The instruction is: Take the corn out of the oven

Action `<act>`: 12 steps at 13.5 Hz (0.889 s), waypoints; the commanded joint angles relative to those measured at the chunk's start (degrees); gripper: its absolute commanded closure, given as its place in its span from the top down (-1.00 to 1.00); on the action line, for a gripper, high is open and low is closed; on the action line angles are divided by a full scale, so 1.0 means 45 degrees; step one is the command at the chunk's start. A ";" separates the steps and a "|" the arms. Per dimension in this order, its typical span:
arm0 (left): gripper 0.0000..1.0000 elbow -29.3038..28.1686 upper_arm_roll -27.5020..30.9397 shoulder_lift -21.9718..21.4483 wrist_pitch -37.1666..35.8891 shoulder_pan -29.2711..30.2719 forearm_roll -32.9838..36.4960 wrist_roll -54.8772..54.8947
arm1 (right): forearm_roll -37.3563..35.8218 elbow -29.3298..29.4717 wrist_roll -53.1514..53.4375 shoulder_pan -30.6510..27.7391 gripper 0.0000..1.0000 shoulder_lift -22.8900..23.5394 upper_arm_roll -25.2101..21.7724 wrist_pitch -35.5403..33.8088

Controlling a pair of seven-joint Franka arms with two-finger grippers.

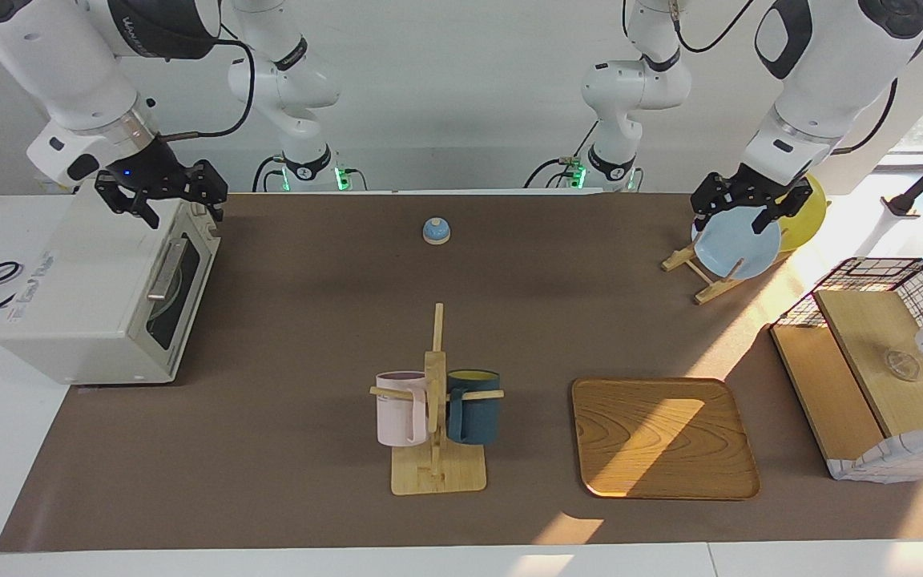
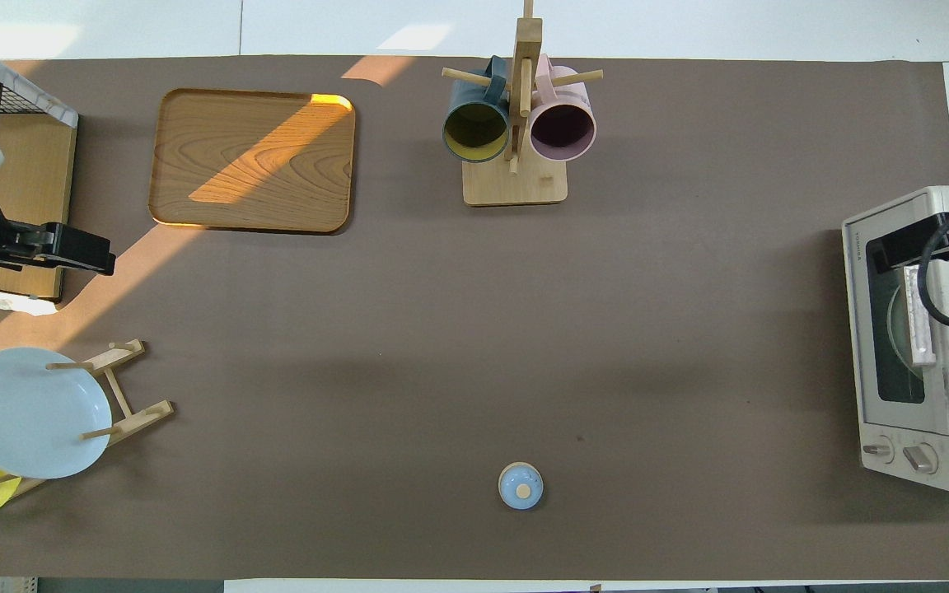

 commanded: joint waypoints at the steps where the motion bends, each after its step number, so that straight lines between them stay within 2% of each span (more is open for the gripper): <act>1: 1.00 -0.0389 -0.0130 -0.0362 0.0196 0.0164 0.0246 -0.0110 | 0.0246 -0.0188 0.0149 -0.0072 1.00 -0.0096 0.0048 0.0236; 10: 1.00 -0.0389 -0.0130 -0.0362 0.0196 0.0164 0.0246 -0.0129 | 0.0226 -0.0246 0.0072 -0.0170 1.00 -0.0135 0.0028 0.0080; 11: 1.00 -0.0409 -0.0130 -0.0362 0.0196 0.0164 0.0246 -0.0110 | 0.0226 -0.0575 0.0148 -0.0228 0.98 -0.0193 0.0028 0.0389; 12: 1.00 -0.0390 -0.0130 -0.0362 0.0196 0.0164 0.0246 -0.0129 | 0.0245 -0.1081 0.0091 -0.0248 -0.04 -0.0406 -0.0011 0.1127</act>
